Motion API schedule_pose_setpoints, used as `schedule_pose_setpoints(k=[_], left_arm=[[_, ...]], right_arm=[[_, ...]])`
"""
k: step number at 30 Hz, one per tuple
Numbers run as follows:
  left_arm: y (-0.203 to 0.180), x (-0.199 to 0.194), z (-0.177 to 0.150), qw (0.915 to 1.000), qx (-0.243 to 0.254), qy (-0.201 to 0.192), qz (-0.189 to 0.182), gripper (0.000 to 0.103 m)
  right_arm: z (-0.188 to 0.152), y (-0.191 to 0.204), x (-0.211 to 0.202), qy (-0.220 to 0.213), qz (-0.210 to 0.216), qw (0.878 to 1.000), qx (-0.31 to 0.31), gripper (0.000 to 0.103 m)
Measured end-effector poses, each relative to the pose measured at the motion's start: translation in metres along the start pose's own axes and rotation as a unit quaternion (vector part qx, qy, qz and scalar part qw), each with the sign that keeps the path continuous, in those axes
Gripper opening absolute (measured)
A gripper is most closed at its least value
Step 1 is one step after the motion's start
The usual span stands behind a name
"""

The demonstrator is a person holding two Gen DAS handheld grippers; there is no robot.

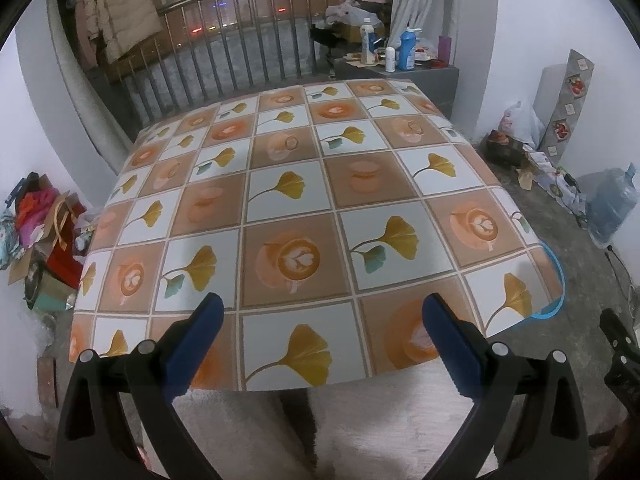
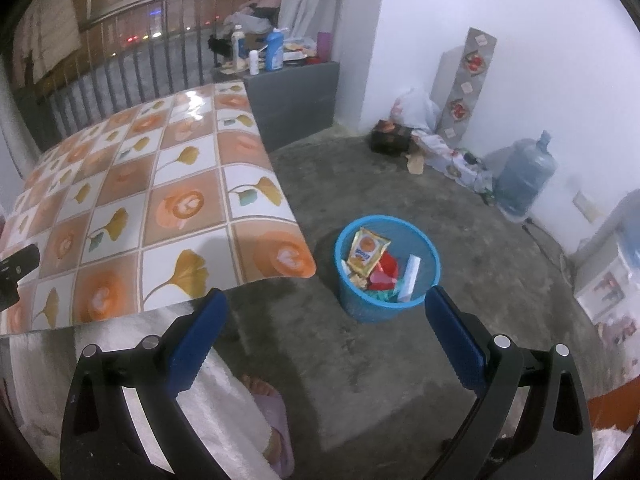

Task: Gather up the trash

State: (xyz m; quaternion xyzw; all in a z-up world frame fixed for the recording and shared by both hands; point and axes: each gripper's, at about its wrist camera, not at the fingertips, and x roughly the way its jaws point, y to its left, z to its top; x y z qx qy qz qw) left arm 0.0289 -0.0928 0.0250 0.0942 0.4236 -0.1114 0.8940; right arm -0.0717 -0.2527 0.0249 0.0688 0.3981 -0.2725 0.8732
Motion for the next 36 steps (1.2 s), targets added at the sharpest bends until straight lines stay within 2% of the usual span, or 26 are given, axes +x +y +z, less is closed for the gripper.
schedule_pose_setpoints(k=[11,23,36], left_arm=[[0.000,0.009,0.006,0.9999,-0.008,0.007,-0.009,0.098],[0.010,0.012,0.004,0.9994,-0.034,0.010,0.006,0.098],[0.015,0.008,-0.001,0.9992,-0.036,0.010,0.015,0.098]], right_arm=[[0.001,0.001,0.002,0.006,-0.007,1.000,0.001,0.095],[0.006,0.012,0.006,0.002,0.006,1.000,-0.024,0.095],[0.005,0.015,0.004,0.000,0.015,0.999,-0.033,0.095]])
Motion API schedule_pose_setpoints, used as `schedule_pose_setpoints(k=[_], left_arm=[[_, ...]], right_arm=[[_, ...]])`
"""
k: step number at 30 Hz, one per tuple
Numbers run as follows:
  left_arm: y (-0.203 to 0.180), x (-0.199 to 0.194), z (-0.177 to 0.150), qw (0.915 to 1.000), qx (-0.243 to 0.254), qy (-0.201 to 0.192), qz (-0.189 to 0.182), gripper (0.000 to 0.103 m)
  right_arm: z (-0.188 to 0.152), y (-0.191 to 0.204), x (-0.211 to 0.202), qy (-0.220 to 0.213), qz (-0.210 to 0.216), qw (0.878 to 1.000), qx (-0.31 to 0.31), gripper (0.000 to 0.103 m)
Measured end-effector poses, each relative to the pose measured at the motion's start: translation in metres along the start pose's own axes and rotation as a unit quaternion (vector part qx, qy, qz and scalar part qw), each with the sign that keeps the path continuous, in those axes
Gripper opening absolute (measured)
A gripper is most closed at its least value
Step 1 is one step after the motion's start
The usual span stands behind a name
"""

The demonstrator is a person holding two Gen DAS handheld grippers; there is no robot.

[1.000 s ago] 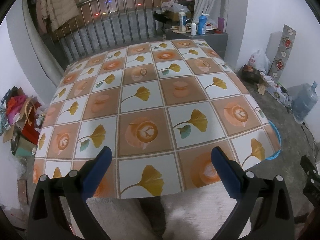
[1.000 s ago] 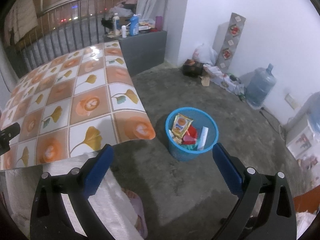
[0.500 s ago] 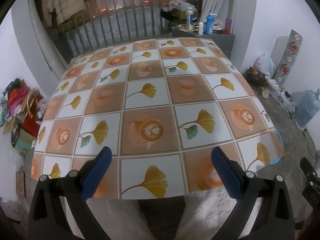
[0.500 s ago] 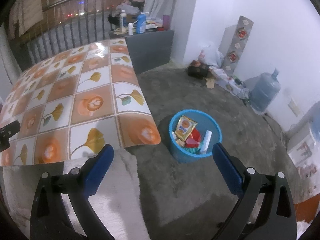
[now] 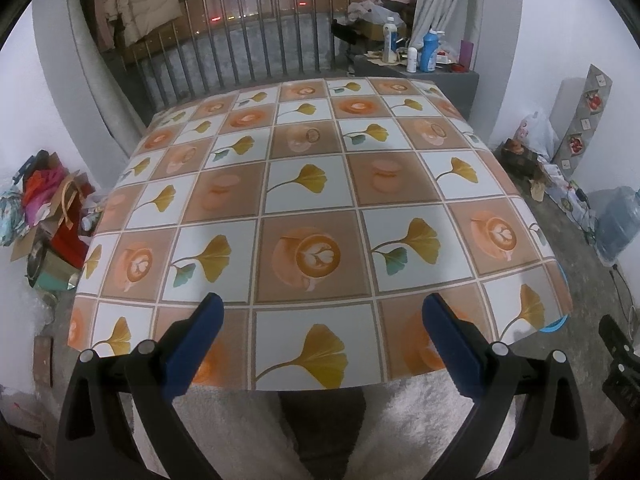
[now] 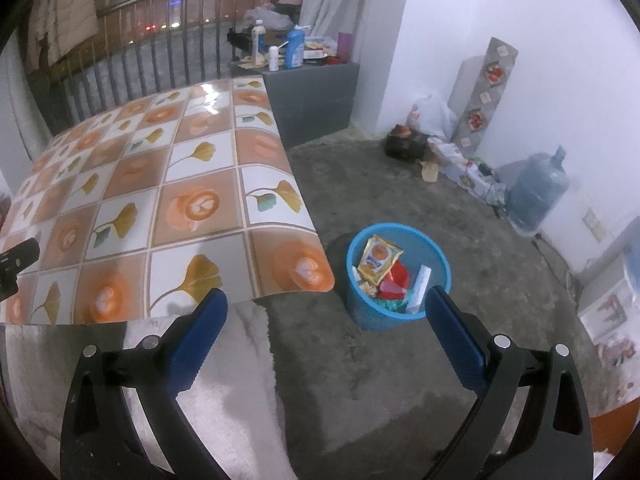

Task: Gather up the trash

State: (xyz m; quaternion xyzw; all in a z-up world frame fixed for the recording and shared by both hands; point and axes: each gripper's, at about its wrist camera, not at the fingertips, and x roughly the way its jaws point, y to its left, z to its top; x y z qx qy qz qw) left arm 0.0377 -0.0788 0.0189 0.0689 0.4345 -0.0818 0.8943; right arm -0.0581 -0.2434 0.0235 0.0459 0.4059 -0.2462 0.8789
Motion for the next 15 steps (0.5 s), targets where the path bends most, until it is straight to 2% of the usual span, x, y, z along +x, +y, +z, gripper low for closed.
schedule_pose_setpoints(k=[15], left_arm=[[0.0010,-0.0016,0.0001,1.0000,-0.003,0.000,0.000,0.098]], right_arm=[[0.0010,-0.0006,0.0007,-0.001,0.001,1.000,-0.002,0.095]])
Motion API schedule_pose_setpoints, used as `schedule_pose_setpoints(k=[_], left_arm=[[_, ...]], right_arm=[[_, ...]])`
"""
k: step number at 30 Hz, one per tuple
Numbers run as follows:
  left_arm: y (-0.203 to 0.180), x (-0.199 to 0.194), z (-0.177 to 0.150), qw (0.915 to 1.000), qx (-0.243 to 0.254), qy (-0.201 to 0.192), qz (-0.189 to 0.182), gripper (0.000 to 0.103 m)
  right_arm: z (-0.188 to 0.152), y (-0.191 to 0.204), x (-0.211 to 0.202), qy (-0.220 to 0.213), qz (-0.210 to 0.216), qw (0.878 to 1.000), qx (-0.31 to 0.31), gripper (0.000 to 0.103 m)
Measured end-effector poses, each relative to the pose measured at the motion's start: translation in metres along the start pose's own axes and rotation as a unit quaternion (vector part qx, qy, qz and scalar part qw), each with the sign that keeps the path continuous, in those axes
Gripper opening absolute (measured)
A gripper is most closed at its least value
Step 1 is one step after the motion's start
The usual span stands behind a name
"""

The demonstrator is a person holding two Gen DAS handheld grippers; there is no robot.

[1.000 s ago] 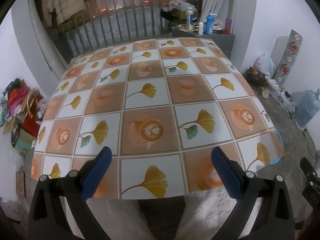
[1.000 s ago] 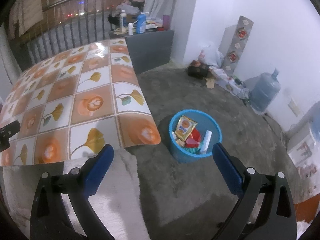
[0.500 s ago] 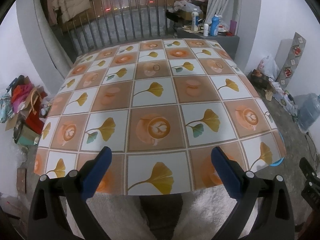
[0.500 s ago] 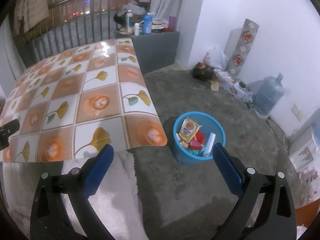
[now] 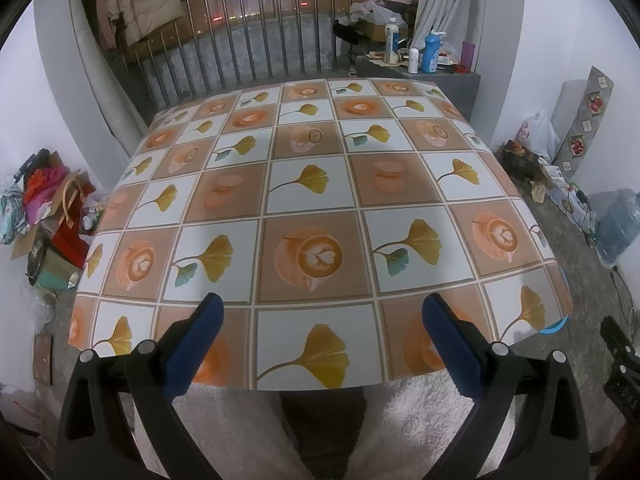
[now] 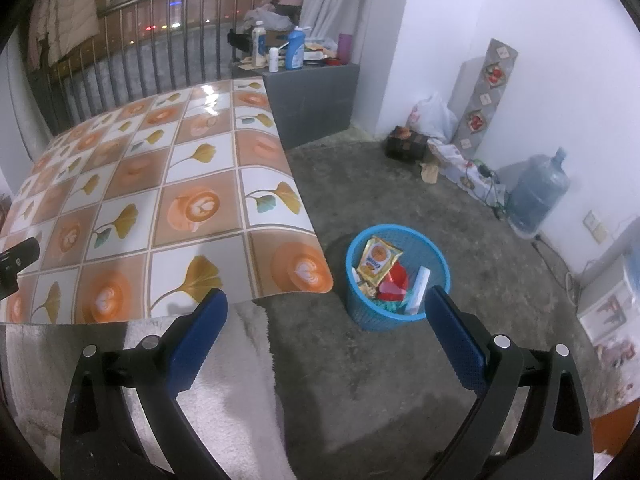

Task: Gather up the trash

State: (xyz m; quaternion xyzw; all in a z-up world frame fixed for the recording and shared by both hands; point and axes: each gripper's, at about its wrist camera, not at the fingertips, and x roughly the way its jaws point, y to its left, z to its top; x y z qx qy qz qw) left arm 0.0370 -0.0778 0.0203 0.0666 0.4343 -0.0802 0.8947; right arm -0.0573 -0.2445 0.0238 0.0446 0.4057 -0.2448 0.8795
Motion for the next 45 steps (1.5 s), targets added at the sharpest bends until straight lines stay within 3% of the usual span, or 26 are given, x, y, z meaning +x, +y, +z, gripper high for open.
schedule_pose_setpoints(k=[45], left_arm=[[0.0012,-0.0003,-0.0002,1.0000,-0.001,0.002,0.000,0.098]], right_arm=[[-0.0016,0.0051,-0.0025,-0.001,-0.003,1.000,0.003,0.095]])
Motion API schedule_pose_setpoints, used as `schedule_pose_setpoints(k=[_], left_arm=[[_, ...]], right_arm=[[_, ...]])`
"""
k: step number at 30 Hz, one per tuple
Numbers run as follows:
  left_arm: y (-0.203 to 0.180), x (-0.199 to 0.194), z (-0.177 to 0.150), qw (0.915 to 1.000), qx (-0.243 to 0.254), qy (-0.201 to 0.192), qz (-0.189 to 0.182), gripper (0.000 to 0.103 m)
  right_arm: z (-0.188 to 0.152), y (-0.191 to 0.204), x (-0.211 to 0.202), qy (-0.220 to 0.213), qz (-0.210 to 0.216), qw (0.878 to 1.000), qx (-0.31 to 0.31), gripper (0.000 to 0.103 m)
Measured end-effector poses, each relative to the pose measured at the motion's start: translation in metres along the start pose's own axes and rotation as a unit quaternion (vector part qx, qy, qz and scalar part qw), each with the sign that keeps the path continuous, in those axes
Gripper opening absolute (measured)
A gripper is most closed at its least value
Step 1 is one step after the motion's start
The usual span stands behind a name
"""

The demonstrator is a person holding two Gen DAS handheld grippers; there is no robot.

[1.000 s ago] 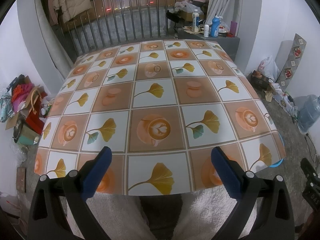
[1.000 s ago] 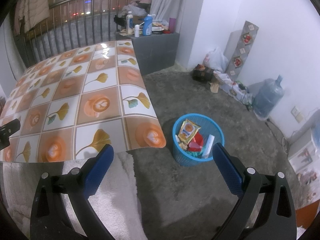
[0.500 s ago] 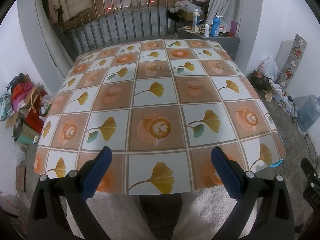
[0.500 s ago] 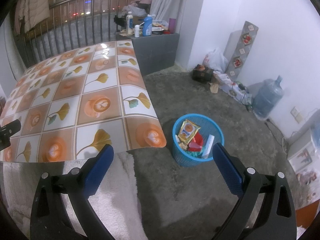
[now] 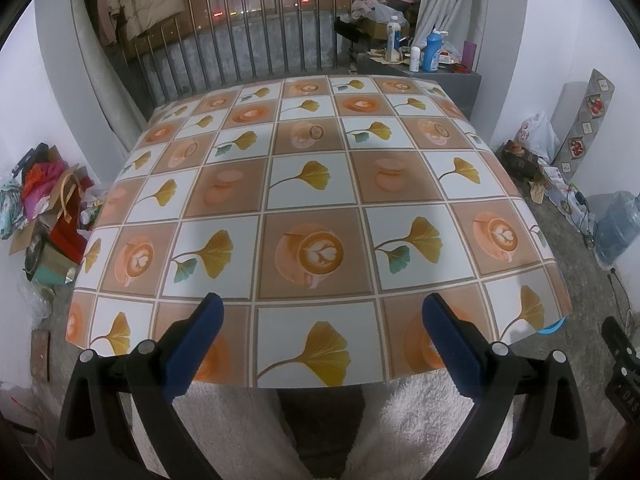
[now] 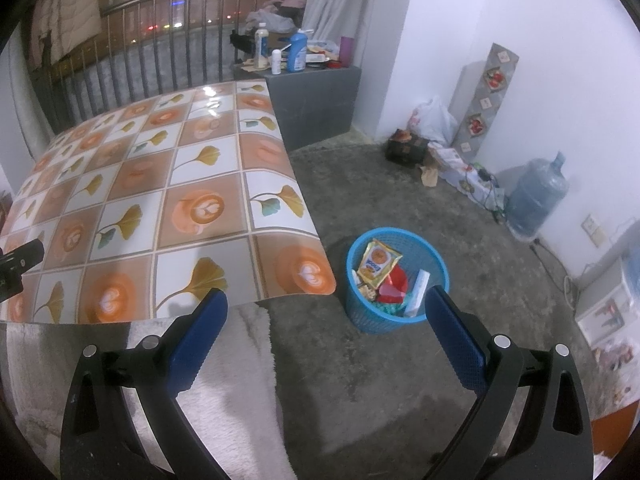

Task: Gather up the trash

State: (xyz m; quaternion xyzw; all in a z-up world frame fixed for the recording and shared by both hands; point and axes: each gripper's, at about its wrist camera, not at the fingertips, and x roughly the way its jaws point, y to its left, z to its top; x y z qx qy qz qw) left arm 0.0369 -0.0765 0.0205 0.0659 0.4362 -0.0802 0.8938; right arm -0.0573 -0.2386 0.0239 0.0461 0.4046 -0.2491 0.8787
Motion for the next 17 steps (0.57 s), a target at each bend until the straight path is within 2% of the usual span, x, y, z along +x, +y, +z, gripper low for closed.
schedule_pose_setpoints(k=[17], left_arm=[[0.0017,0.0003,-0.0019,1.0000,-0.005,0.004,-0.002,0.098]], right_arm=[[0.0009,0.0009,-0.0004,0.000,-0.001,1.000,0.001,0.095]])
